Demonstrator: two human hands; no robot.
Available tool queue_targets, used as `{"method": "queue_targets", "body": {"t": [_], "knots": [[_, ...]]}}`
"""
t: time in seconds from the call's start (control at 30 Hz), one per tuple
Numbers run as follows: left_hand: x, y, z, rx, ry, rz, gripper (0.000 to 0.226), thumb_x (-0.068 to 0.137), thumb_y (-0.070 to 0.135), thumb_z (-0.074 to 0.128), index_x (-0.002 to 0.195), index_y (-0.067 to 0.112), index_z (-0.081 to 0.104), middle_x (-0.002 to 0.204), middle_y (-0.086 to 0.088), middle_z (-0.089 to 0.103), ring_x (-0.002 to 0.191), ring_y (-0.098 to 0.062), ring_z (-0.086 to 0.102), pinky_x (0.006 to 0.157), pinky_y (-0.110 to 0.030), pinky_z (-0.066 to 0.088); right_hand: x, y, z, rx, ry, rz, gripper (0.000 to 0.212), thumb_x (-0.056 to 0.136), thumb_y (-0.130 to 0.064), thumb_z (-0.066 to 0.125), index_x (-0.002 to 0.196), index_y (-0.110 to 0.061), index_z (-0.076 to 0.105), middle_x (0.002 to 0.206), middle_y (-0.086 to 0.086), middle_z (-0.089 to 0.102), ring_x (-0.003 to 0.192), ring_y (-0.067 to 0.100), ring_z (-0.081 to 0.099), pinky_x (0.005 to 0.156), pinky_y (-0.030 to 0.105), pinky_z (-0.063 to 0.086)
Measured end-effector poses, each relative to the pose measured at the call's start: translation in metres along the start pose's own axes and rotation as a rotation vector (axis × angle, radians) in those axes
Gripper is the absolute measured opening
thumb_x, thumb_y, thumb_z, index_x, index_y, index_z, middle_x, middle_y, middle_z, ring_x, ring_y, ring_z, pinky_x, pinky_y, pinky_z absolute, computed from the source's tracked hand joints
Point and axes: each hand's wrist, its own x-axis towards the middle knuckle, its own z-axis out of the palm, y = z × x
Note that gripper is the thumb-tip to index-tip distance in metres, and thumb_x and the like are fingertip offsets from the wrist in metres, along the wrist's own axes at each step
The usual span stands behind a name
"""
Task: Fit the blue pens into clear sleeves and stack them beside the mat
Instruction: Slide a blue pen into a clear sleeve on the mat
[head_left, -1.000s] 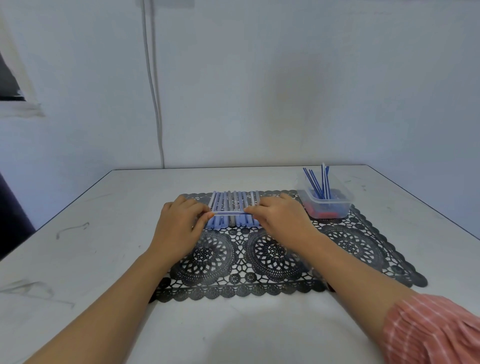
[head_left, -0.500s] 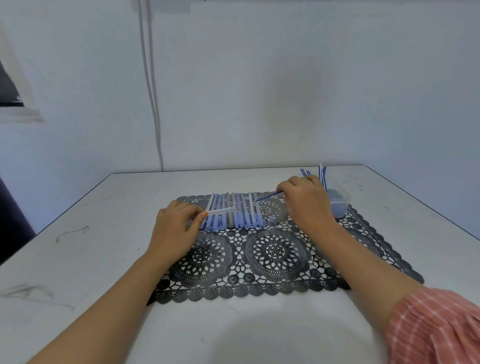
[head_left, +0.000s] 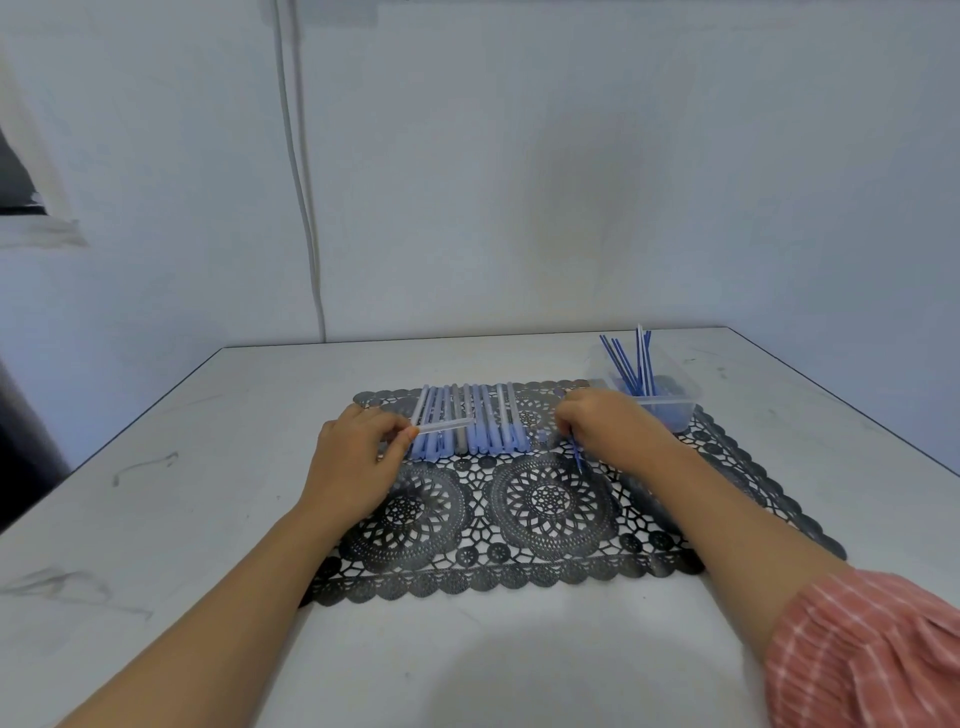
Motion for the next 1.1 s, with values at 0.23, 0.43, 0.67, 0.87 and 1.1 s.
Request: {"method": "queue_targets", "body": {"t": [0.23,0.43,0.67,0.87,1.1], "knots": [[0.000,0.001,0.000,-0.009,-0.013,-0.003,0.011,0.091,0.026,0.058,0.087,0.024,0.068,0.073,0.019,0.053,0.079,-0.012,0.047,0.075,-0.035,0.038,0.001,0.001,0.004,0.024,-0.057,0.036,0.028,0.081,0.007,0.050,0.094,-0.012,0.065,0.104,0.004,0.062,0.092,0.020,0.057,0.078,0.028,0.043],[-0.002,0.003,-0.001,-0.019,-0.015,-0.004,0.011,0.091,0.025,0.059,0.089,0.022,0.069,0.074,0.017,0.054,0.080,-0.012,0.047,0.075,-0.036,0.040,-0.001,-0.001,0.002,0.052,-0.064,0.062,0.030,0.079,0.009,0.050,0.093,-0.013,0.064,0.103,0.003,0.062,0.091,0.020,0.057,0.080,0.032,0.047],[-0.001,0.002,0.000,-0.031,-0.019,-0.012,0.011,0.090,0.025,0.059,0.089,0.023,0.069,0.072,0.023,0.052,0.080,-0.011,0.048,0.075,-0.036,0.041,0.003,-0.009,-0.002,0.126,0.032,0.088,0.026,0.084,0.003,0.051,0.093,-0.016,0.067,0.100,0.000,0.064,0.086,0.015,0.055,0.071,0.024,0.042],[0.000,0.002,0.001,-0.034,-0.014,-0.021,0.010,0.090,0.026,0.059,0.087,0.025,0.069,0.071,0.020,0.054,0.077,-0.010,0.046,0.071,-0.033,0.037,0.003,-0.016,-0.009,0.252,0.231,0.129,0.026,0.084,0.003,0.049,0.086,-0.013,0.070,0.090,0.004,0.067,0.076,0.015,0.055,0.072,0.032,0.049],[0.000,0.001,0.002,-0.039,-0.013,-0.023,0.011,0.090,0.025,0.059,0.085,0.024,0.069,0.072,0.017,0.057,0.077,-0.011,0.048,0.072,-0.034,0.039,0.017,0.002,-0.025,0.524,0.562,0.497,0.030,0.081,0.008,0.046,0.087,-0.008,0.071,0.085,0.004,0.068,0.076,0.011,0.055,0.076,0.022,0.044]]}}
